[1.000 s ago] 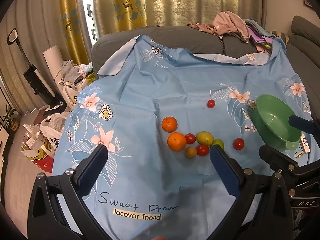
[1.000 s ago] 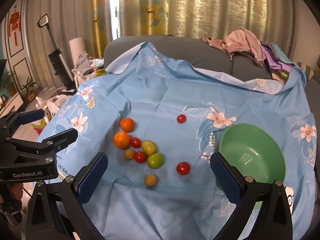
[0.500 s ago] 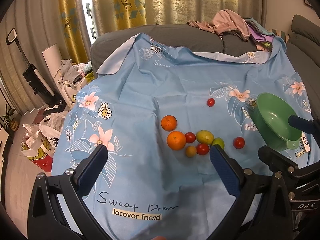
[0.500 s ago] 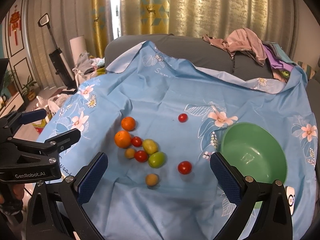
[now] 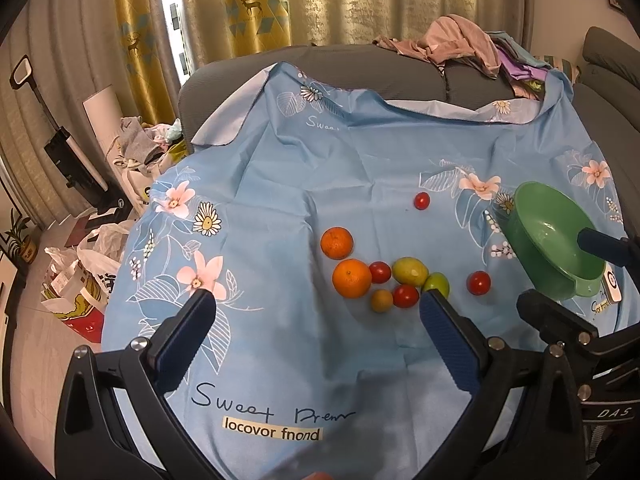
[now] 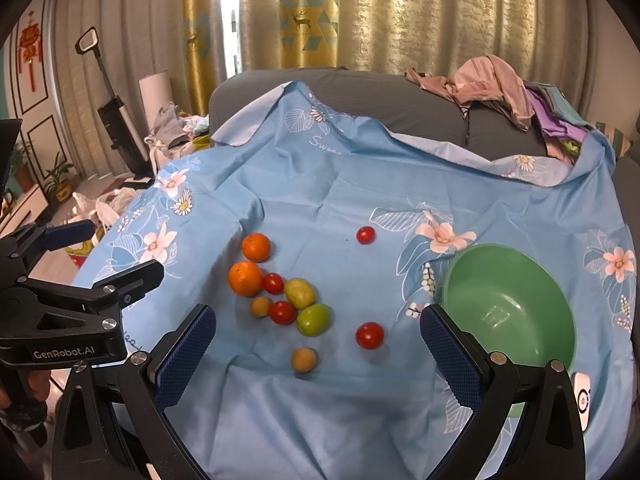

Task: Organize fruits
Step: 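Grasp the yellow lemon with the left gripper while the right gripper grasps the green lime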

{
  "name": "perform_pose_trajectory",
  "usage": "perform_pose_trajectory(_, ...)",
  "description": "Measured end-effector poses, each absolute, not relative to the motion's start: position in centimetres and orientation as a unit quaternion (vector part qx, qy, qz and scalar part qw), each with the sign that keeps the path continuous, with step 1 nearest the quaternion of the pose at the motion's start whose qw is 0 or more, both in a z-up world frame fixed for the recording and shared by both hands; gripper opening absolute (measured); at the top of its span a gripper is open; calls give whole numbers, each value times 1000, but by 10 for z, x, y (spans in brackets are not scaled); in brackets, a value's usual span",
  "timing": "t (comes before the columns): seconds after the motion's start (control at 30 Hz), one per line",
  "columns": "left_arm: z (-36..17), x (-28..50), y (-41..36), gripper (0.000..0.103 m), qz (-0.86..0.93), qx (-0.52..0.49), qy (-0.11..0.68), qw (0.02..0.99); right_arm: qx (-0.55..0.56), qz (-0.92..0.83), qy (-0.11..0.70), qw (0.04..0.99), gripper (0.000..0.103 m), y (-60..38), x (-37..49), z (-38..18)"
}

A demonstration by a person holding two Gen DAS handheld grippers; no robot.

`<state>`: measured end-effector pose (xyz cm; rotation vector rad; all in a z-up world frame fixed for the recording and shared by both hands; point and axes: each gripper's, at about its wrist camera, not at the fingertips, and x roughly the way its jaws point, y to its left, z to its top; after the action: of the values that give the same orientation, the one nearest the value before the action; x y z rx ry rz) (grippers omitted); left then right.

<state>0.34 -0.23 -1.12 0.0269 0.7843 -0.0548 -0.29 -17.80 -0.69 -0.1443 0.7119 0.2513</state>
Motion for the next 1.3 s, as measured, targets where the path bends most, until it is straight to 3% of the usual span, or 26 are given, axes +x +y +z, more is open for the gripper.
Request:
perform_pose_trajectory(0.17, -16, 7, 3, 102, -57, -27, 391, 918, -68, 123, 352, 926, 102, -178, -1, -10)
perform_pose_trajectory(0.47, -45, 16, 25, 102, -225, -192, 401, 867, -41, 143, 383, 912, 102, -185, 8, -44)
perform_pose_trajectory(0.7, -27, 3, 59, 102, -345, -315, 292, 835, -24, 156, 393, 906, 102, -194, 18, -59)
perform_pose_trajectory(0.73, -24, 4, 58, 102, -356, -314, 287, 832, -24, 157, 392, 906, 102, -195, 19, -60)
perform_pose_trajectory(0.87, -28, 27, 40, 102, -296, -224, 415, 830, -30, 154, 394, 906, 102, -197, 30, -68)
perform_pose_trajectory(0.93, -20, 27, 31, 102, -250, -154, 427, 855, -31, 151, 401, 903, 102, -198, 39, -74)
perform_pose_trajectory(1.1, 5, 22, 26, 102, -246, -122, 431, 860, -24, 160, 421, 892, 99, -201, 53, -88)
perform_pose_trajectory(1.23, 28, 28, 15, 101, -252, -94, 432, 861, -25, 187, 441, 878, 79, -198, 62, -102)
perform_pose_trajectory(1.3, 38, 28, 12, 101, -261, -86, 432, 859, -33, 193, 449, 872, 76, -193, 71, -111)
